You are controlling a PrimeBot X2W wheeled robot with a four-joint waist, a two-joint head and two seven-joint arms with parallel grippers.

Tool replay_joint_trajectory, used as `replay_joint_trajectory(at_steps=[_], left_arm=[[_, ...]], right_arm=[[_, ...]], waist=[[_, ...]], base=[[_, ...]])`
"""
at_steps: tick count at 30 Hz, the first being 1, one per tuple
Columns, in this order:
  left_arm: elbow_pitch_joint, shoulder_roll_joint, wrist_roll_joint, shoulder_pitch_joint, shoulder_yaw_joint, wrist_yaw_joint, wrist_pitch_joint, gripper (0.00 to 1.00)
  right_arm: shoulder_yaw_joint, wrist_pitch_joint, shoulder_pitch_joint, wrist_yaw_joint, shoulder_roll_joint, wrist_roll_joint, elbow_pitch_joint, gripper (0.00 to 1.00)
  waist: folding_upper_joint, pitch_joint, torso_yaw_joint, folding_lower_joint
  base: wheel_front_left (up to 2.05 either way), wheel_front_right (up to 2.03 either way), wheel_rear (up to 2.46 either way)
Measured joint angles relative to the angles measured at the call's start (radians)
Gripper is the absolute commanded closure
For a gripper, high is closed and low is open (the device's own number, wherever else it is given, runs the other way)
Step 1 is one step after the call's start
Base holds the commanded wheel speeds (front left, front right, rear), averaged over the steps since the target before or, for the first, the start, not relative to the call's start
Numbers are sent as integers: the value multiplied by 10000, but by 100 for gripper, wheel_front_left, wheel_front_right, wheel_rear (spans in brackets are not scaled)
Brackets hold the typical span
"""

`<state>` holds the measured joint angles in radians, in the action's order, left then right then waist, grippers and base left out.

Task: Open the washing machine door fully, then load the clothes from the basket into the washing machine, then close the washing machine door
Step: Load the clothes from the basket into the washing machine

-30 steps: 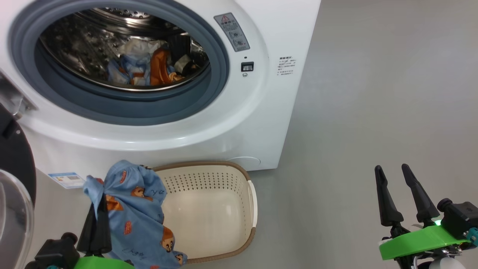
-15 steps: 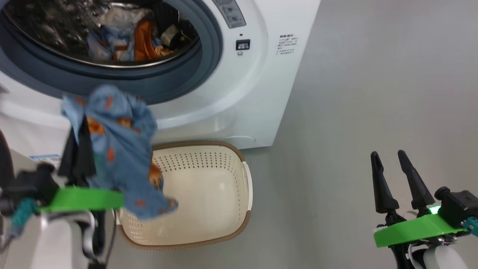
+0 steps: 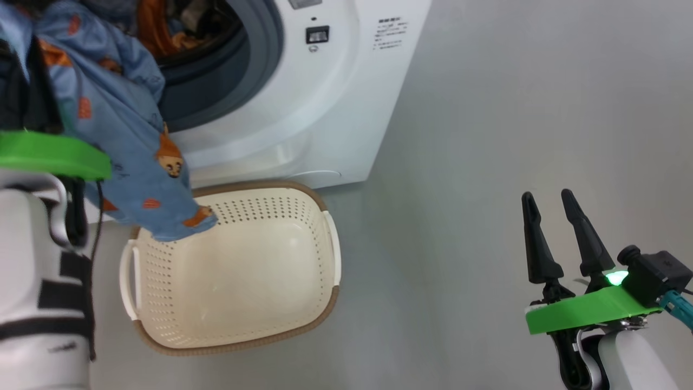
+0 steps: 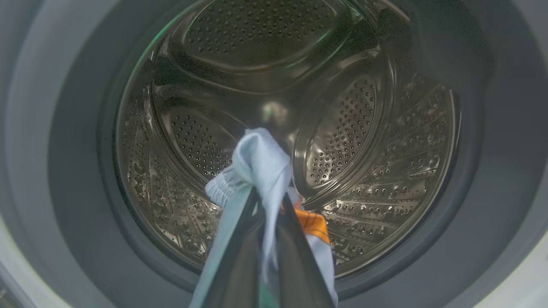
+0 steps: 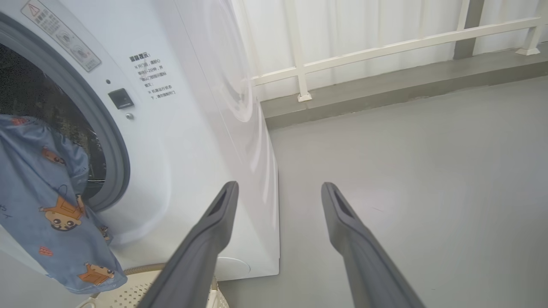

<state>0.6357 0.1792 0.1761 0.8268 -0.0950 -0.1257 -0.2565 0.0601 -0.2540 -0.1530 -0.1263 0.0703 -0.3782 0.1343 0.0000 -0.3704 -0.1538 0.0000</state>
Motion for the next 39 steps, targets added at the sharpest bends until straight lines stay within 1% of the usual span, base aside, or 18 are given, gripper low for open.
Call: replay_joint_trajectory(at_steps=[3,7,12,18,23,29,33,37,39], left_arm=[[1179,251,-19,893,69,0,0,100],[2640,449,-33,1952,184,0,17,100],[4086,746,-128,2994,443,-4,119,100],[5298,1055,-221,4045,617,-15,293,100],[5952,1252,-207,4660,617,-15,378,100],[6029,1613,-192,5220,750,-15,184,100],[5450,1806,-186,5613,867,-19,82,100],[3659,1906,38,5673,888,-27,31,100],[2809,2048,52,5667,871,-27,4,100]], right_arm=[[15,2,-168,0,-25,-2,-15,0],[59,0,-379,0,-79,-4,-46,0],[188,0,-583,0,-123,-19,-58,0],[347,0,-691,0,-217,-56,-82,0],[468,0,-756,0,-268,-100,-98,0],[717,0,-940,0,-284,-483,-178,0],[771,0,-1089,0,-284,-602,-236,0],[882,0,-1128,0,-288,-650,-257,0],[892,0,-1211,0,-288,-700,-268,0]], waist=[[0,-239,-199,0],[0,-565,-480,0],[0,-921,-872,0],[0,-1318,-1309,0],[0,-1595,-1618,0],[0,-1866,-1965,0],[0,-2075,-2109,0],[0,-2285,-2203,0],[0,-2389,-2228,-1]], base=[[0,0,0],[0,0,0],[0,0,0],[0,0,0],[0,0,0],[0,0,0],[0,0,0],[0,0,0],[0,0,0]])
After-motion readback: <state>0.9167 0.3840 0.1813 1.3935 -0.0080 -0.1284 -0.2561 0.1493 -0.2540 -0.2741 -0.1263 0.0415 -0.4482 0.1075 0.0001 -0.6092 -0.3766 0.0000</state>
